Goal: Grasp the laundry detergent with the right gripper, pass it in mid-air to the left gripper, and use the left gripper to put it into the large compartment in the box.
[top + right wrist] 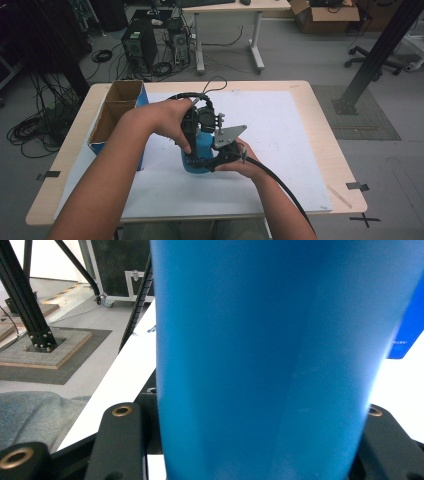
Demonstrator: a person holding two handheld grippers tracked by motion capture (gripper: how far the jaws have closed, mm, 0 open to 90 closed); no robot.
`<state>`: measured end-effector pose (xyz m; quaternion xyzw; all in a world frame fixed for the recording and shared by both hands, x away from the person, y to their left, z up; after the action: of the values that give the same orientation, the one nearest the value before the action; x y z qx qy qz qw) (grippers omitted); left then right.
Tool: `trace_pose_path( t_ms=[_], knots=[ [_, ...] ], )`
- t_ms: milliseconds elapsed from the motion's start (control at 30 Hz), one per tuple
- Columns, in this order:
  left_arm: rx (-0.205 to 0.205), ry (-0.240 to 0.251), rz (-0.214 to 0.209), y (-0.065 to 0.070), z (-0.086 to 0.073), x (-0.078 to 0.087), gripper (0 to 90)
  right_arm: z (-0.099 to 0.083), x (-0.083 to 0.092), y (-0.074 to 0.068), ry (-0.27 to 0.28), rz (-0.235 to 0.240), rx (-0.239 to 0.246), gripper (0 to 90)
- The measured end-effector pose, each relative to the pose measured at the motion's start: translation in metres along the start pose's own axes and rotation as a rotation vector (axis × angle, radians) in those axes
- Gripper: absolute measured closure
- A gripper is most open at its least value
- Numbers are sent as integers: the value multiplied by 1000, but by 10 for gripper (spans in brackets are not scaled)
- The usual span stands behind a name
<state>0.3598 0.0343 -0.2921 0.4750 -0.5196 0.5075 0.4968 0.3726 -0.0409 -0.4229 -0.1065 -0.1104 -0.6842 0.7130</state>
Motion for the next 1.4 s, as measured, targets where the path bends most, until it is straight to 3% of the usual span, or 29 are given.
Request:
trace_pose_path(
  t_ms=[667,1067,1400],
  knots=[
    [-11,-11,9,0,-4,-1,311,1,-4,-1,-6,0,7,445],
    [-39,-37,33,0,-5,1,378,3,-4,-2,6,2,5,446],
    [-23,-42,35,1,-3,3,384,4,-4,-2,20,-4,10,433]
  ],
)
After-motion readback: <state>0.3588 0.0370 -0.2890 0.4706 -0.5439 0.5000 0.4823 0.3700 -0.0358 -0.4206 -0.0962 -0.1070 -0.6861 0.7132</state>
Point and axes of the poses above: each handheld gripper's, and its own axes: x roughly backward along the jaws, z roughly out of its top, y roughly to its right, the point moved 4 cm from there along -x, roughly forward along the jaws, and after that the axes turned 2 degrees about -x, right-handed, at the moved point
